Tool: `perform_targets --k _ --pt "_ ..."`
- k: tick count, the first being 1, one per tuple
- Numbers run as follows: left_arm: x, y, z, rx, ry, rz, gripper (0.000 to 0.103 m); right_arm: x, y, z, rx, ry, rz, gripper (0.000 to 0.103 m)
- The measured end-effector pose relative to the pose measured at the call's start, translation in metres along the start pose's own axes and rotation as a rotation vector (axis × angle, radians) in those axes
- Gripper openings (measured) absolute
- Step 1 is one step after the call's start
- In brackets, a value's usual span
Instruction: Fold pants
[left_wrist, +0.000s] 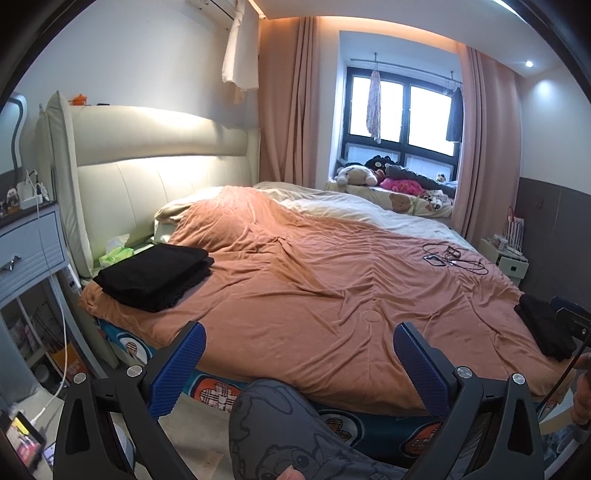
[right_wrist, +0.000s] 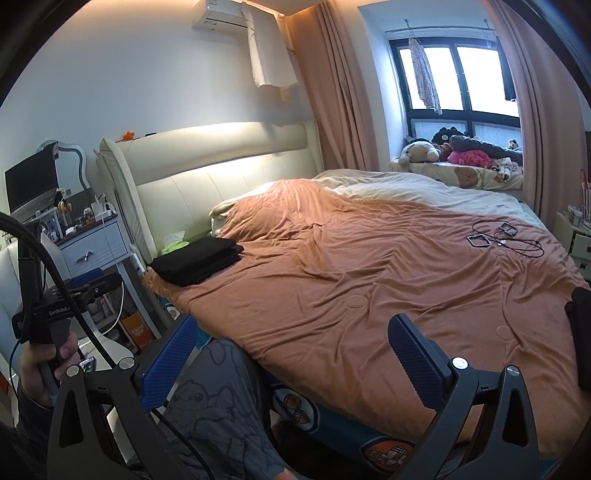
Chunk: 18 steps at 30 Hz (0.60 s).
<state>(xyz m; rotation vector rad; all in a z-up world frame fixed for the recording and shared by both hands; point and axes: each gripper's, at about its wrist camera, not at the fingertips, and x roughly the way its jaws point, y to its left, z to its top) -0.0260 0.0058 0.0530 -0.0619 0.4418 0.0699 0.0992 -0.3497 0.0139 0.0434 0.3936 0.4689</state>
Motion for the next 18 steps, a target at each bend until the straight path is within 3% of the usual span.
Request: perform_targets --k 18 --pt "-0.0027 0.0008 0.0014 -0.004 -0.004 0.013 0.102 -0.0059 -0.0033 -0.0057 0.019 -0.005 -0.001 0.103"
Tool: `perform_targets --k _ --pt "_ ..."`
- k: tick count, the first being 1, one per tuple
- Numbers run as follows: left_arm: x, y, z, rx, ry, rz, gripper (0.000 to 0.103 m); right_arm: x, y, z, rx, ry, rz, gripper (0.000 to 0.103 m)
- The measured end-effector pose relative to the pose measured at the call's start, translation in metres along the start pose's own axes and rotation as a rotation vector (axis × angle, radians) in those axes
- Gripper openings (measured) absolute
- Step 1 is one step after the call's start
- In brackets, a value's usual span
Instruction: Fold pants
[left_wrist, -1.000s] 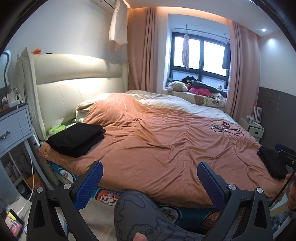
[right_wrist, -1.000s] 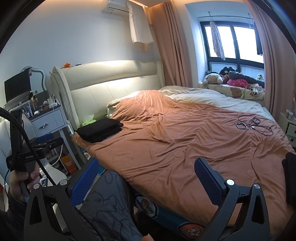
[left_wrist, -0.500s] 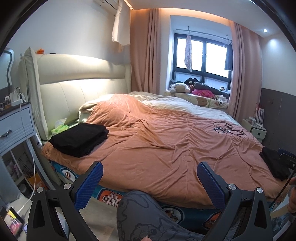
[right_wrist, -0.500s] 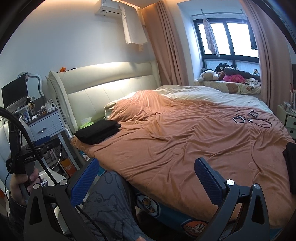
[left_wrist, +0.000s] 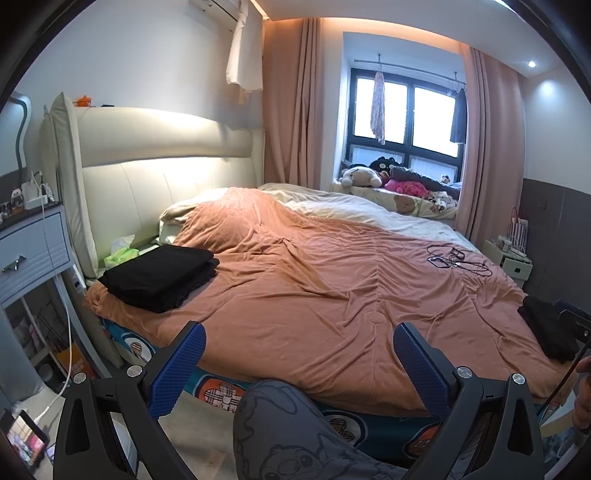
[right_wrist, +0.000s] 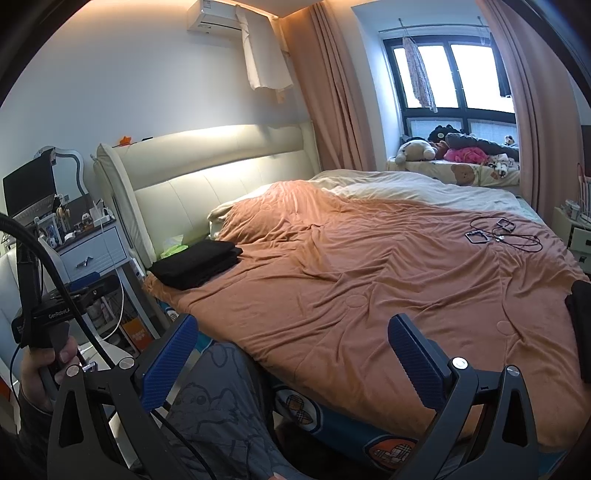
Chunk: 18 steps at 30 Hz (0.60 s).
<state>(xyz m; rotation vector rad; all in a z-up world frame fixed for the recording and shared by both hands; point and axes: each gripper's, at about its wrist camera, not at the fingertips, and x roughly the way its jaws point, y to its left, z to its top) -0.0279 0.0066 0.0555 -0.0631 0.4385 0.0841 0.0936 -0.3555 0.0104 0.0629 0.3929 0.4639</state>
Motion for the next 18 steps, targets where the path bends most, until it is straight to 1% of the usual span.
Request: perform_targets --k 18 --pt "-0.0042 0.0013 0.0006 -0.003 -0.005 0.004 0.102 0.0001 -0.0001 0.0001 0.007 0.007 -0.014 0.103"
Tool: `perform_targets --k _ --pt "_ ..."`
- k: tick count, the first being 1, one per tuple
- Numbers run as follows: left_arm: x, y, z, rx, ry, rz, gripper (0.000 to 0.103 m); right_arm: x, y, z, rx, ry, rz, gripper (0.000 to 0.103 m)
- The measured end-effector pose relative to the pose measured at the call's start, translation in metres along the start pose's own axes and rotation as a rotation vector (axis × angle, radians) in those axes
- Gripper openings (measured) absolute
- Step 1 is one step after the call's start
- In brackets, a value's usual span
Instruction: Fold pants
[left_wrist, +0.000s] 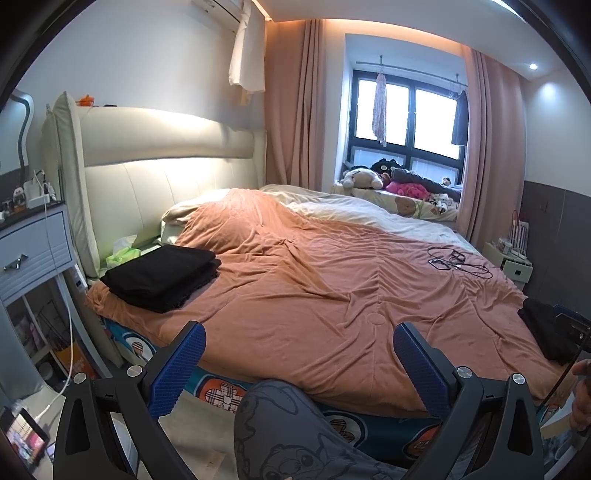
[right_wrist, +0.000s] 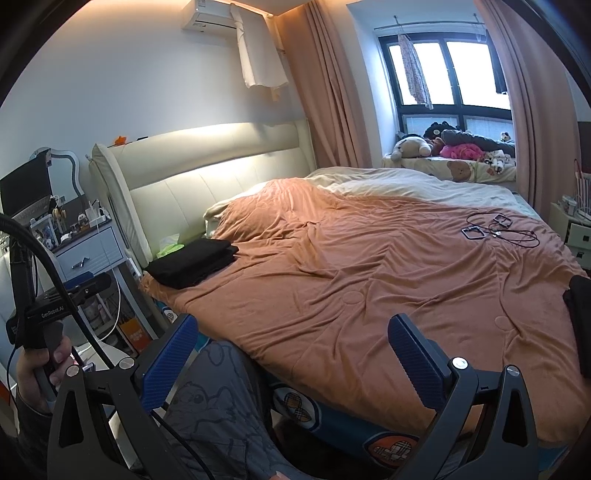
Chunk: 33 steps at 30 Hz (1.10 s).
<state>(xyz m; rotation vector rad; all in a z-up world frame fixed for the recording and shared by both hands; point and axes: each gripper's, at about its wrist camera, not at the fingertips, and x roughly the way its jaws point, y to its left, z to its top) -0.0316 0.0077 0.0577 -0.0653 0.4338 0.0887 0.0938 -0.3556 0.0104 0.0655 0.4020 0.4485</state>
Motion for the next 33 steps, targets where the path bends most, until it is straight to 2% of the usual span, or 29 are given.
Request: perform_targets --k 33 --pt "-0.009 -0.013 0.001 -0.004 -0.01 -0.019 0.102 0.003 0.003 0.003 -0.018 0.006 -0.03 0.103"
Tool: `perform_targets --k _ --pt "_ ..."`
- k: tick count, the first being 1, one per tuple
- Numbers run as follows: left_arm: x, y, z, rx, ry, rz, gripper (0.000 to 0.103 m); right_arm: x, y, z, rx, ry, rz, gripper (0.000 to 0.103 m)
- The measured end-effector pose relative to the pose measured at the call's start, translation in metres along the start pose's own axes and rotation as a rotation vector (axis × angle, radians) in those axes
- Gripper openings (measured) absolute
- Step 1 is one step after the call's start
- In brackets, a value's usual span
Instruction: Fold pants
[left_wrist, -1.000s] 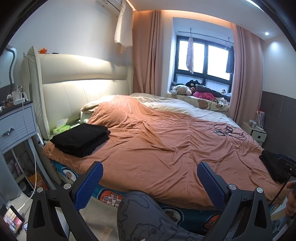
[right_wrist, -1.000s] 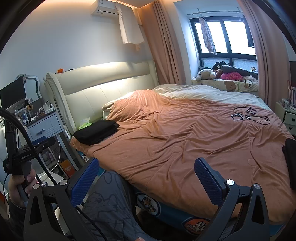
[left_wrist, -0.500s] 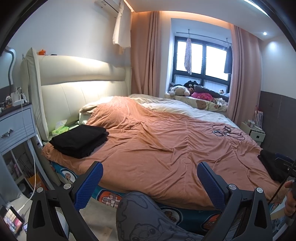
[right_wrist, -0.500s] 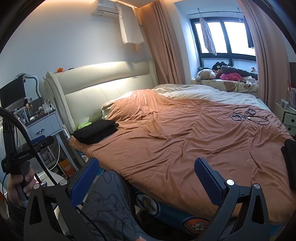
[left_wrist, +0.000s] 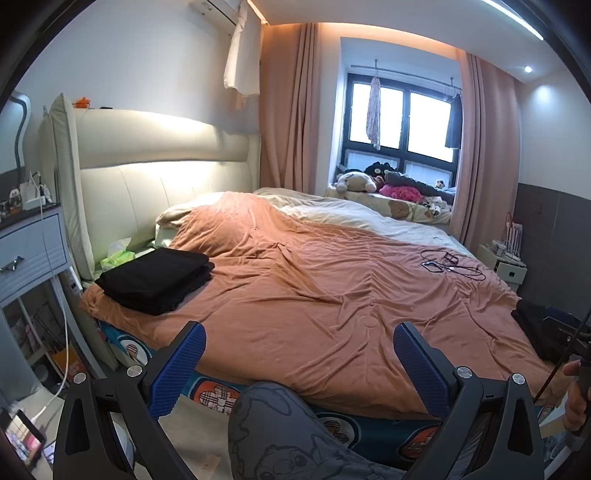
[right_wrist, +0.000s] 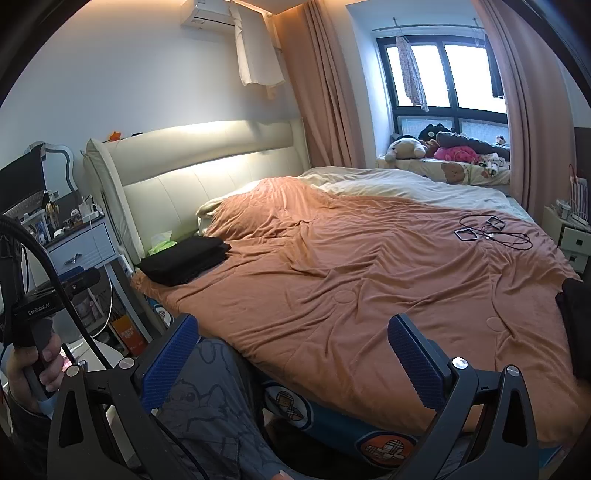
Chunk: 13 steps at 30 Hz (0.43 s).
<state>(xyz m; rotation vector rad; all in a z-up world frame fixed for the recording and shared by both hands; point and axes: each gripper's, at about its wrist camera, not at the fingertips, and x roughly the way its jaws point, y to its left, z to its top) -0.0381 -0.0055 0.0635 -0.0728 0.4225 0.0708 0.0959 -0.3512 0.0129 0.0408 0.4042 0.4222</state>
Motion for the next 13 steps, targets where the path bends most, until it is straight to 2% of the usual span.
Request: perform_targets --k 13 --pt "-0.0006 -0.0016 -0.0032 0.016 -0.006 -0.016 0.102 0.0022 0.0045 0.0001 -0.011 0.011 -0.041 0.103"
